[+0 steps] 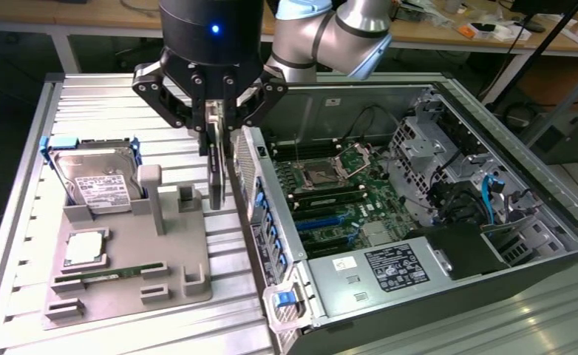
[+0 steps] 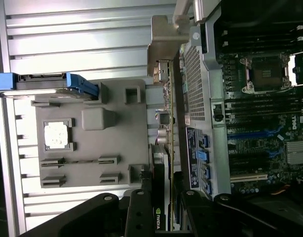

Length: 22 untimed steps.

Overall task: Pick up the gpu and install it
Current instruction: 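Pick up the gpu and move the gpu toward the slot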

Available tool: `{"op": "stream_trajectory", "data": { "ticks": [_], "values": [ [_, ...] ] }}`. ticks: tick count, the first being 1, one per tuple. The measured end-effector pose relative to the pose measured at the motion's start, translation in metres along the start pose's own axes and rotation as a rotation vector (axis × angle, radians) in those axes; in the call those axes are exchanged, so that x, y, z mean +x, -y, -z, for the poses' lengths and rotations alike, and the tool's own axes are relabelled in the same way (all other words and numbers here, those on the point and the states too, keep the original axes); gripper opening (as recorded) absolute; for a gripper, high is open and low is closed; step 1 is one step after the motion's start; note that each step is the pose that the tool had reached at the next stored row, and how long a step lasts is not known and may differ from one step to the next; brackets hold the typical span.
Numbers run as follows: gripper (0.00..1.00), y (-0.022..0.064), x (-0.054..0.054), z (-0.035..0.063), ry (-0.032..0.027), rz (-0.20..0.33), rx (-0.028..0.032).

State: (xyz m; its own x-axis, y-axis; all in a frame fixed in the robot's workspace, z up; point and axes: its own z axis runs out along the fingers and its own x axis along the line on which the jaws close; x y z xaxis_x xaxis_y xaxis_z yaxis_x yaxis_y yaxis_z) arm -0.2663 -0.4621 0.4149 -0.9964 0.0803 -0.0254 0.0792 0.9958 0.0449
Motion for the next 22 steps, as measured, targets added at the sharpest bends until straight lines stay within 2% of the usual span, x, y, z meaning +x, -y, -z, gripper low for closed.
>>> {"op": "stream_trajectory", "data": {
  "ticks": [22],
  "values": [
    [0.27, -0.0016, -0.02, -0.0006, 0.0, 0.0, 0.0]
  ]
}}
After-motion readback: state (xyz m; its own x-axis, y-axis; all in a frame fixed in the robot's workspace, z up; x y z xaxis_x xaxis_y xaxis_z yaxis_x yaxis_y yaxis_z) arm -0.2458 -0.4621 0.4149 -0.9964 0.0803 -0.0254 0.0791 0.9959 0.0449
